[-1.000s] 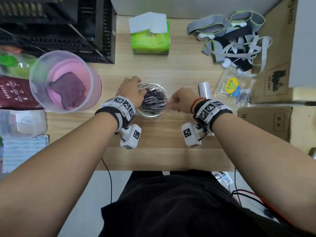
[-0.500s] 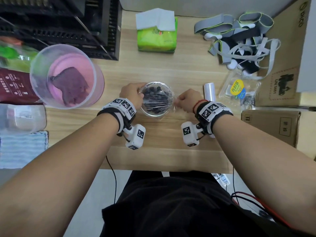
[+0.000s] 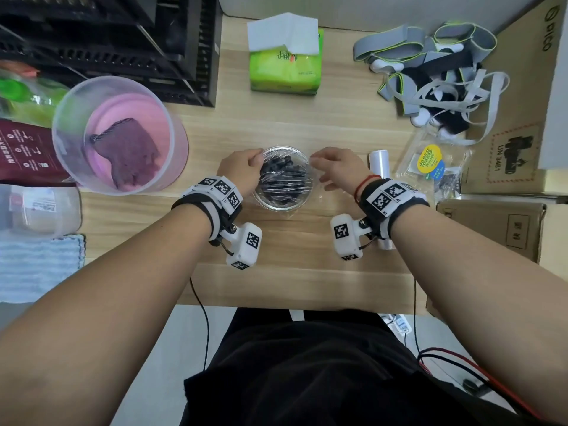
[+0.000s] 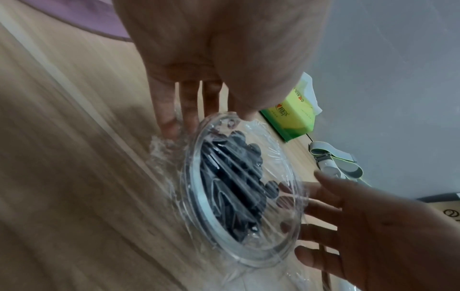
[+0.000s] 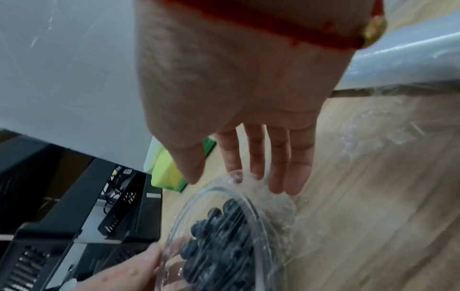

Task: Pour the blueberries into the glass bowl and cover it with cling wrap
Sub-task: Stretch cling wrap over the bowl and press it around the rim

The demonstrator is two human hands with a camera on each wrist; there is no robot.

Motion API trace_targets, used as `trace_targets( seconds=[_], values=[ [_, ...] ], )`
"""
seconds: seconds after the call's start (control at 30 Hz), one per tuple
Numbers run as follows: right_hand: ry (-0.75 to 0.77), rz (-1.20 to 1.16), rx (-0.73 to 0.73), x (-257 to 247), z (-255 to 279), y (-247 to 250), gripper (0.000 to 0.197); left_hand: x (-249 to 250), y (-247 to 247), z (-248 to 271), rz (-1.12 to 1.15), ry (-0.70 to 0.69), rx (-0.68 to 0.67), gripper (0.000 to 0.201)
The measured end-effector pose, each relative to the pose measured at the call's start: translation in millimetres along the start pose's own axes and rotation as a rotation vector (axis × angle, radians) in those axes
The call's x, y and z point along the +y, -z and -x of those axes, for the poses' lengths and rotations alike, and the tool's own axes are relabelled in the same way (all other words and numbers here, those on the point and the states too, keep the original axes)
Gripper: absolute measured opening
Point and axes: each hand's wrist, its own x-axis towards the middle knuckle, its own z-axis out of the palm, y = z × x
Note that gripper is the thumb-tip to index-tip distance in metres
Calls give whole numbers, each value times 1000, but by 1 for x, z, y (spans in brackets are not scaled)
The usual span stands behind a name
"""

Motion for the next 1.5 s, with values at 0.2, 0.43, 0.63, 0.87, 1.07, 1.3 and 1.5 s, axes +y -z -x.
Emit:
trace_targets(
  seconds=[0.2,0.43,0.63,0.87,1.07,1.3,1.5],
  values=[
    [122,194,135,5,-13,0,20,13,-1,-4,-10,48,-56,52],
    [110,-3,95,-5,-24,-2,6,14,0,-18,89,68,-92,51],
    [63,-19,43,-12,-29,-4,28,19,3,-26,236,94,-184,45],
    [176,-77,59,-9,-32,-2,11,25,3,-43,273,88,-262,39],
    [186,-107,104,-2,-34,-8,10,25,0,-51,212,16,-161,16],
    [164,-44,127,4,-41,-11,16,20,-3,-46,212,-83,-36,21],
    [150,-22,141,7,-42,-13,15,23,-2,-48,191,-147,111,9]
  ],
)
